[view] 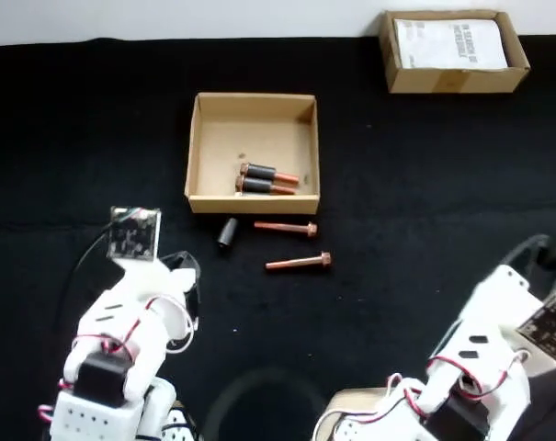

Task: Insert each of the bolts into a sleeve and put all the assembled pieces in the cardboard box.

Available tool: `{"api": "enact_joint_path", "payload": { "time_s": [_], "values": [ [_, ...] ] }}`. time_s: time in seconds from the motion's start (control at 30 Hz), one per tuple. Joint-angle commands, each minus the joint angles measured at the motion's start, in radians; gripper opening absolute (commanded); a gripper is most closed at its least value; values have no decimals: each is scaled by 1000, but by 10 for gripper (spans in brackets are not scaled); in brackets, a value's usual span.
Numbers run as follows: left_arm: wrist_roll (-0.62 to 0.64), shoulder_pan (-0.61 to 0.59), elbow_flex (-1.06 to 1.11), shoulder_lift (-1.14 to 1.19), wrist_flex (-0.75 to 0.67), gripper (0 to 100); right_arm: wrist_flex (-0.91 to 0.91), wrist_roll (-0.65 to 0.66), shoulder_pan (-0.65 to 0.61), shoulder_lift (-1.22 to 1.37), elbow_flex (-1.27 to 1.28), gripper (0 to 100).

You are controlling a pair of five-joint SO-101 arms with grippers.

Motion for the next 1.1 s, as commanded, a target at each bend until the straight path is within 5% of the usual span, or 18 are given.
{"api": "enact_joint_path", "payload": {
  "time_s": [0.0,0.5,0.77,0.93,1.07],
  "values": [
    [-5,25,-191,245,3,10,-168,11,130,-19,88,7],
    [-155,255,-957,1250,413,10,-769,97,441,-18,512,7],
    [-410,467,-1063,1425,399,13,-727,89,464,-16,527,7],
    [-632,506,-1101,1526,226,13,-736,87,438,-16,527,7],
    [-660,503,-1107,1616,117,14,-736,87,433,-16,527,7]
  ]
}}
